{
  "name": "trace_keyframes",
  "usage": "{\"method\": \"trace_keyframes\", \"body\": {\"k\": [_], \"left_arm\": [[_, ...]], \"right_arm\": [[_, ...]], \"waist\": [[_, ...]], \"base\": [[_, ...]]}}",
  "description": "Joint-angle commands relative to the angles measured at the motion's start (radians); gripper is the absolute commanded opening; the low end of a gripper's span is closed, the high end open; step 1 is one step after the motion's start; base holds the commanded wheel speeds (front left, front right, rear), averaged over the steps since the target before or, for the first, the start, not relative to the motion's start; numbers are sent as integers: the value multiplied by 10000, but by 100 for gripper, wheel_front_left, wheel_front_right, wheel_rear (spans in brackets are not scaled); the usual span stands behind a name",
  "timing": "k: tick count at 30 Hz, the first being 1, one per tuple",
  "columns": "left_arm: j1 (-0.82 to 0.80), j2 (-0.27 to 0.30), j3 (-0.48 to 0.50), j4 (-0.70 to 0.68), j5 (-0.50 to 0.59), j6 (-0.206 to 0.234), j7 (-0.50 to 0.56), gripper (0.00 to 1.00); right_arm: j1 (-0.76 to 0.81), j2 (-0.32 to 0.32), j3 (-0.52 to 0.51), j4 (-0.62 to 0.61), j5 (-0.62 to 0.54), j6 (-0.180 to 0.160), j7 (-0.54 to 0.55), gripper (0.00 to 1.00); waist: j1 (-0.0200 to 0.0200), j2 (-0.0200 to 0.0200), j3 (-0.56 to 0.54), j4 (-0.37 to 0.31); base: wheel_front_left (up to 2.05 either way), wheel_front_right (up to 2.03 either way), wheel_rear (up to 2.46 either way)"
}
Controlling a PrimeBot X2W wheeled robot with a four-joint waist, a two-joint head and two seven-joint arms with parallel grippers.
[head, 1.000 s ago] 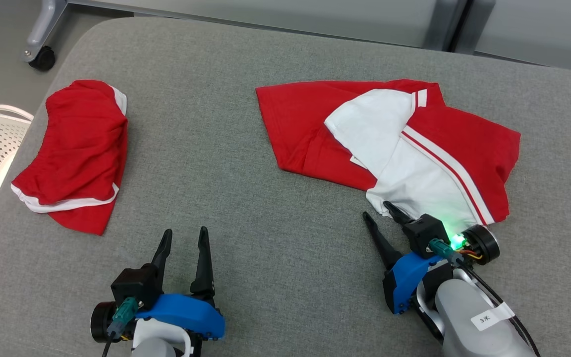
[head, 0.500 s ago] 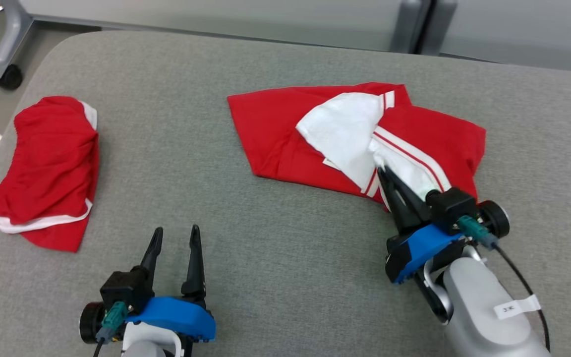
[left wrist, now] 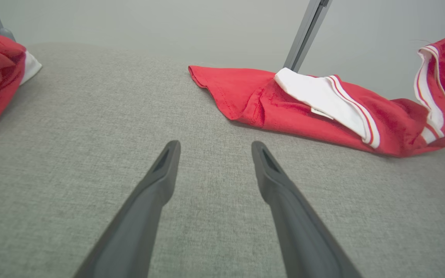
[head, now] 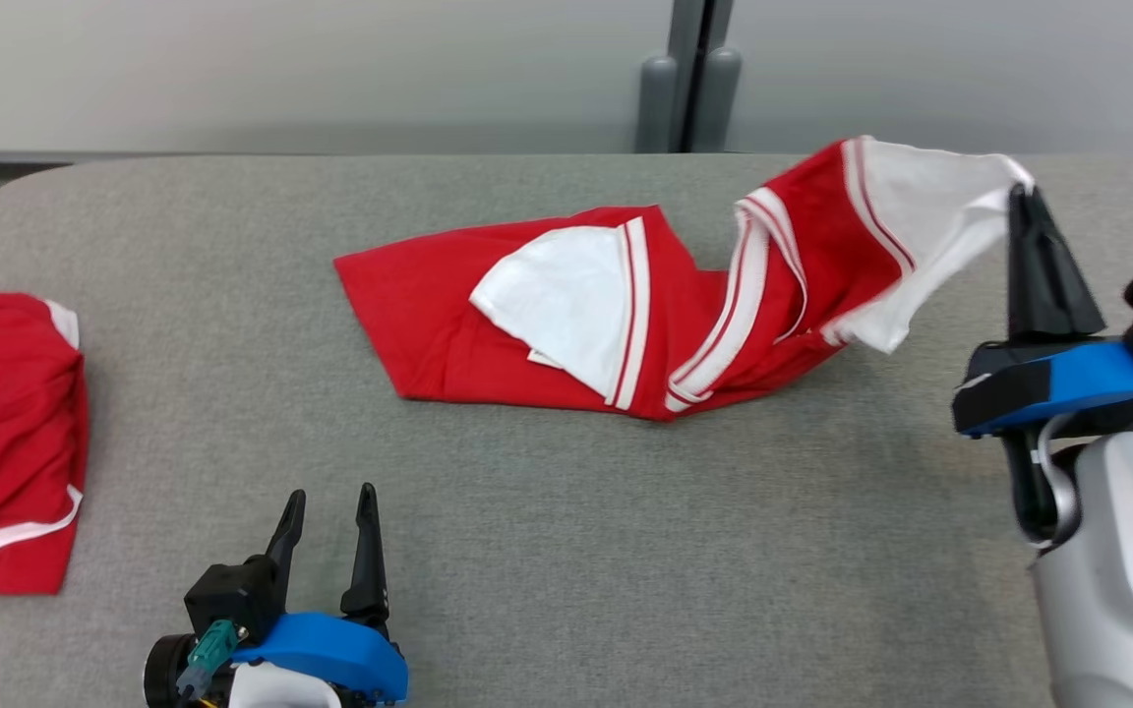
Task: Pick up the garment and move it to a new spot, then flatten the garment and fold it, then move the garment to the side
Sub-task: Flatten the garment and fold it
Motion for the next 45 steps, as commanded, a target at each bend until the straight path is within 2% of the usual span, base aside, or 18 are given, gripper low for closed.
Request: {"method": "trace_keyframes", "body": {"k": [1, 11, 16, 22, 27, 31, 35, 39, 45], "left_arm": [[53, -2, 13, 55, 29, -56, -31, 100], [34, 1, 76, 413, 171, -203, -31, 100], [60, -2, 94, 504, 83, -229, -31, 100], [75, -1, 77, 653, -175, -194, -29, 100], [13, 2, -32, 748, -545, -238, -31, 100], [-80, -6, -317, 790, -957, -190, -29, 100], [-12, 1, -684, 704, -1248, -94, -31, 100], [122, -1, -1050, 656, -1415, -3, -29, 100], [211, -6, -1453, 551, -1631, 108, -29, 100]], "right_arm": [[-17, -112, -143, -13, -36, 1, -12, 0], [423, -665, -1534, 995, -304, 1, -13, 0], [601, -542, -1865, 1084, -216, 1, -13, 0], [17, -219, -790, -149, 530, 1, -33, 0], [-1258, -34, 1061, -1564, 1717, 2, -32, 0], [-2809, -146, 2716, -1854, 2449, 1, -32, 0], [-4465, -116, 3646, -1476, 2757, 2, -30, 0], [-5819, 61, 4091, -605, 2607, 1, -24, 0], [-6970, 359, 4642, 949, 2333, 1, -25, 0]], "waist": [[0, -2, -220, -251], [0, -2, -341, -585], [0, -2, -263, -511], [0, -2, -339, -412], [0, -2, -438, -263], [0, -2, -510, 77], [0, -2, -607, 635], [0, -2, -750, 1343], [0, -2, -839, 2308]], "base": [[0, 0, 0], [0, 0, 0], [0, 0, 0], [0, 0, 0], [0, 0, 0], [0, 0, 0], [0, 0, 0], [0, 0, 0], [0, 0, 0]]}}
